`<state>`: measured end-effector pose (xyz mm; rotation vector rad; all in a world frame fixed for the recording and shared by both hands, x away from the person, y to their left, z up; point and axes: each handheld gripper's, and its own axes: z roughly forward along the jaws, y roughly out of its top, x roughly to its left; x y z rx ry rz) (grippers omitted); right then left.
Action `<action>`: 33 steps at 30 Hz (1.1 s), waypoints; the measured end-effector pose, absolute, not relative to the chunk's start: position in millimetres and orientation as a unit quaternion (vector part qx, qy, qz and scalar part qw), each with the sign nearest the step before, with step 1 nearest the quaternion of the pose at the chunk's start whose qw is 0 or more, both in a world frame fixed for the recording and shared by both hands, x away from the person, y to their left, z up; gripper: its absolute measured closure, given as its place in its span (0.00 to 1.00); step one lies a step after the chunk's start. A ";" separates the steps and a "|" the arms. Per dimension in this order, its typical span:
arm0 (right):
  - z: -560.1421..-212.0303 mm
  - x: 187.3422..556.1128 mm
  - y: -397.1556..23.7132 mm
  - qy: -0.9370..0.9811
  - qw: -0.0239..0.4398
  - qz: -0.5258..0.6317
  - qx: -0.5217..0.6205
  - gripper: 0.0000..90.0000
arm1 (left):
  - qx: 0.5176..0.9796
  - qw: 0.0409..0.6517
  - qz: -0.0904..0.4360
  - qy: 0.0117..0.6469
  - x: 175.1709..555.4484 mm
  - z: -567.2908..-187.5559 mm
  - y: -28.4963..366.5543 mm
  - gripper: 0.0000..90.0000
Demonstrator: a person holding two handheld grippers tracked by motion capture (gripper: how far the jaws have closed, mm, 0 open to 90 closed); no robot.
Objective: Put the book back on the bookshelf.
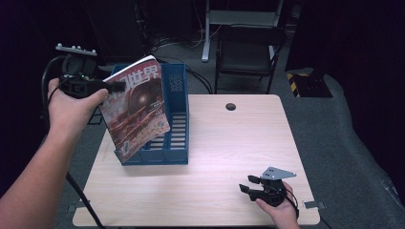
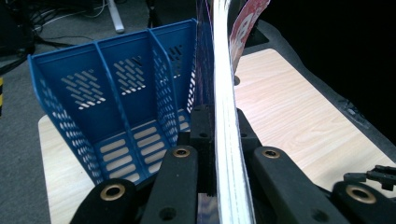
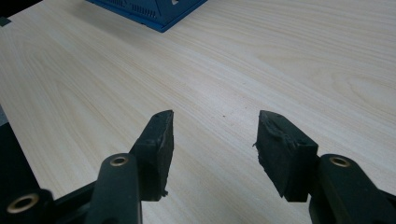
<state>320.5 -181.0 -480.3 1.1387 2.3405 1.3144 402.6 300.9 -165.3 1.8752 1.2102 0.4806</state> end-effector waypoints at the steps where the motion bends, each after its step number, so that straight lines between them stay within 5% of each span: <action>1: -480.3 320.6 -181.0 0.798 0.112 0.448 0.387 0.51 | 0.747 0.414 0.192 0.483 403.1 -165.7 302.4 0.93; 33: -482.1 322.2 -179.4 0.802 0.110 0.443 0.386 0.51 | 0.698 0.408 0.227 0.543 424.5 -177.1 318.1 0.93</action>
